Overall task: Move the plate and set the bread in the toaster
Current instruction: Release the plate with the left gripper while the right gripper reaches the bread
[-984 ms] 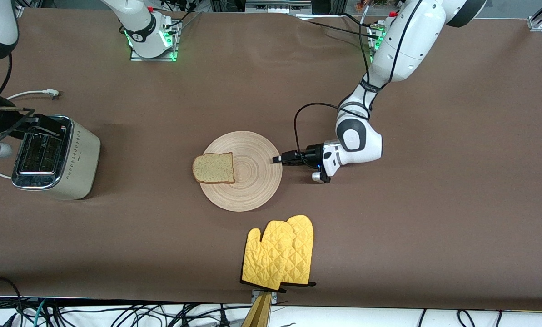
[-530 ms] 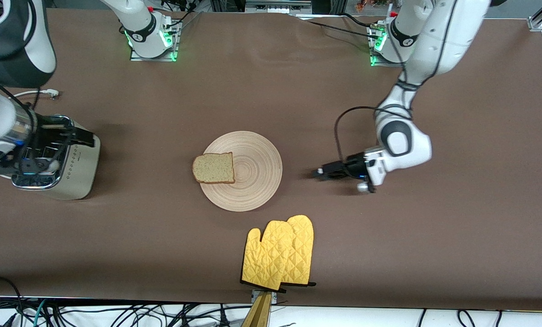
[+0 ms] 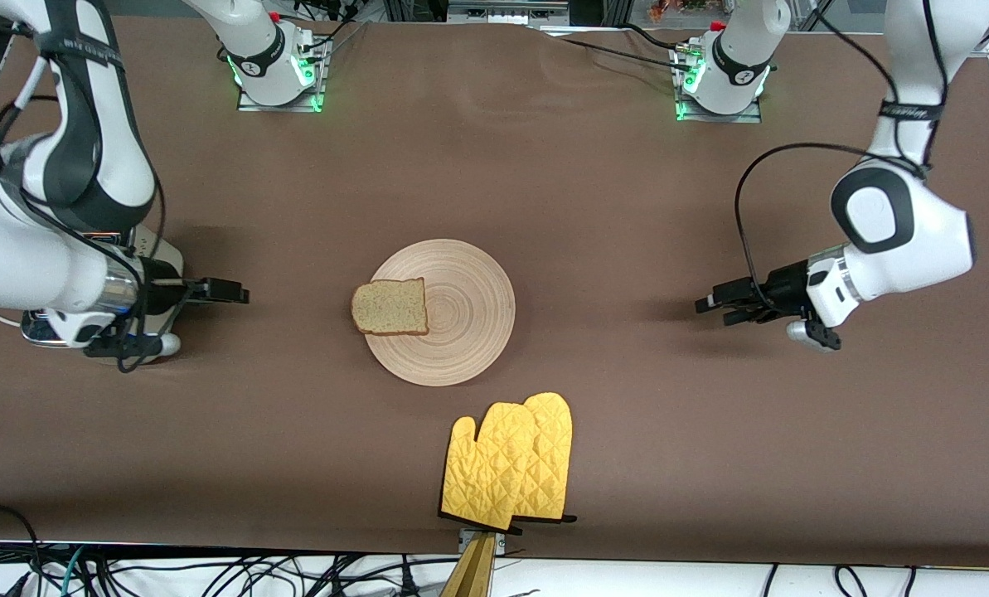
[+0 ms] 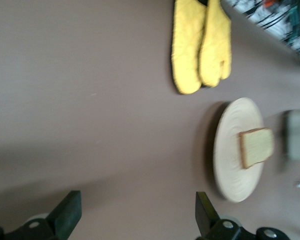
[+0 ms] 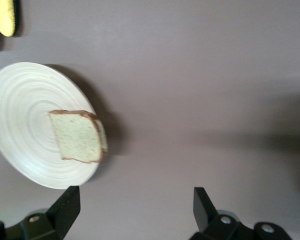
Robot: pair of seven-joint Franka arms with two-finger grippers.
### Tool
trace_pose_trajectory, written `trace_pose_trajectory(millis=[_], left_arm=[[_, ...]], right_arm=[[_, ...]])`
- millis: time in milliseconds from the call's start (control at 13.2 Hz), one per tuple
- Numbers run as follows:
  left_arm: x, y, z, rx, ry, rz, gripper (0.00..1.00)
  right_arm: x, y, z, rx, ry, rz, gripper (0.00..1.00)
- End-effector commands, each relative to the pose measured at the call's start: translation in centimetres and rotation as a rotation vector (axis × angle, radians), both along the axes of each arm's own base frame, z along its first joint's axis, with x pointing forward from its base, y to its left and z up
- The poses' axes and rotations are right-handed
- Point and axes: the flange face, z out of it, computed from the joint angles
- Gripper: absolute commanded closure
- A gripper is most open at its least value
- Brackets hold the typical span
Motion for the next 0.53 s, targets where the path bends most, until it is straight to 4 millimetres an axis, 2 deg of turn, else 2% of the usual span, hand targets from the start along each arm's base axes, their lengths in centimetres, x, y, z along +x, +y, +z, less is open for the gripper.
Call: trace_pose_trajectory(millis=[0,151,227,378,454], left_arm=[[-0.8,0.2,6.1,0.165,0.049,-0.012,0.0],[-1.1,-0.6,10.4,0.406,0.16,-0.058,0.0],[-0.9,-1.4,13.9,0.488,0.201,-0.055,0.0],[-1.2,-4.6,19.4,0.651,0.244,-0.053,0.0],[-1.3,-4.9,20.7,0.701,0.236,-0.003,0.0]], right_arm=[[0.5,1.6,-3.6,0.086,0.021,-0.036,0.0],[0.5,3.6,-6.0,0.094,0.027,-0.01,0.0],[0.2,4.4,-7.2,0.094,0.029,-0.005,0.0],[-0.7,5.9,-9.3,0.097,0.03,0.001,0.0],[-1.1,6.5,-10.2,0.097,0.031,0.006,0.0]])
